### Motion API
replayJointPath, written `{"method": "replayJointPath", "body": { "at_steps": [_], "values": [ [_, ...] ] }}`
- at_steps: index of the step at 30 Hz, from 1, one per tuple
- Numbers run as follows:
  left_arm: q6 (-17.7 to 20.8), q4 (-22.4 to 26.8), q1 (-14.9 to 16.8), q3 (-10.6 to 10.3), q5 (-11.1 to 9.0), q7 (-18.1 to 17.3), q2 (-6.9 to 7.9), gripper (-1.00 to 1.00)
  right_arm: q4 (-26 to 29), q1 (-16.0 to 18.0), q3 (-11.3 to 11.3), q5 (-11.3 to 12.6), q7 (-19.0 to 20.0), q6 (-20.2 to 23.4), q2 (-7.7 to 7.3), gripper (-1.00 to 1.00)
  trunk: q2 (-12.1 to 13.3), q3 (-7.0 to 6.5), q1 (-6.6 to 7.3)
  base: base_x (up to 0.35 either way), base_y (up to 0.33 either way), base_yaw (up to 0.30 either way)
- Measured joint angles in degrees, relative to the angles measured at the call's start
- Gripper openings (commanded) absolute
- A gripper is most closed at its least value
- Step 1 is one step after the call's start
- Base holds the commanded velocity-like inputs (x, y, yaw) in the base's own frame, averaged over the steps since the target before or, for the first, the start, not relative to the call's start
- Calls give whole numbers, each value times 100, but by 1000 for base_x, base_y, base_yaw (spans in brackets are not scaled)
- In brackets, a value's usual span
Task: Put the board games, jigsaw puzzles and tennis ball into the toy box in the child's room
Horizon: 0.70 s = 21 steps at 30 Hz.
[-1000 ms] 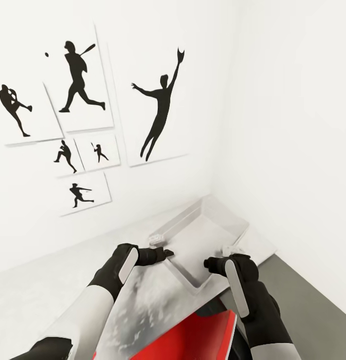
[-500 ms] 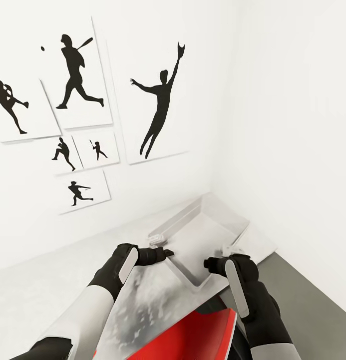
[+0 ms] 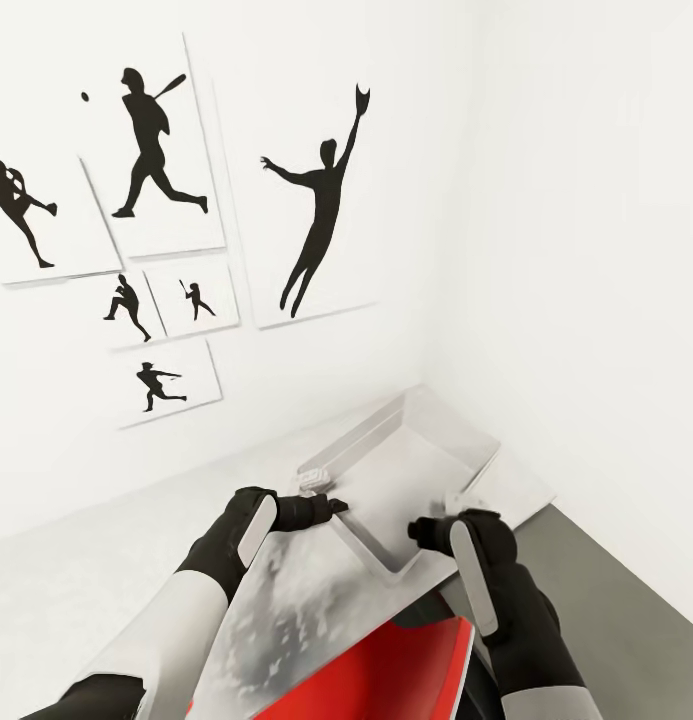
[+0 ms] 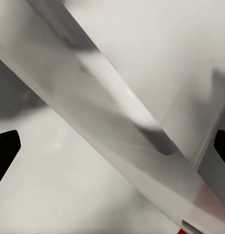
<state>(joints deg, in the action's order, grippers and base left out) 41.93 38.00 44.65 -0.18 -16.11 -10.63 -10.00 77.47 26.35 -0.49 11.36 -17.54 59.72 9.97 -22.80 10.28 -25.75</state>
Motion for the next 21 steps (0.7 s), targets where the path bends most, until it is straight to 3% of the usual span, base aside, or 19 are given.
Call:
{"method": "replayJointPath", "body": {
  "at_steps": [21],
  "values": [
    [0,1,-4,0,0,0,0,100,-285,6,-15,0,-4,-19,-1,100,0,0,0,0,0,0]
  ]
}}
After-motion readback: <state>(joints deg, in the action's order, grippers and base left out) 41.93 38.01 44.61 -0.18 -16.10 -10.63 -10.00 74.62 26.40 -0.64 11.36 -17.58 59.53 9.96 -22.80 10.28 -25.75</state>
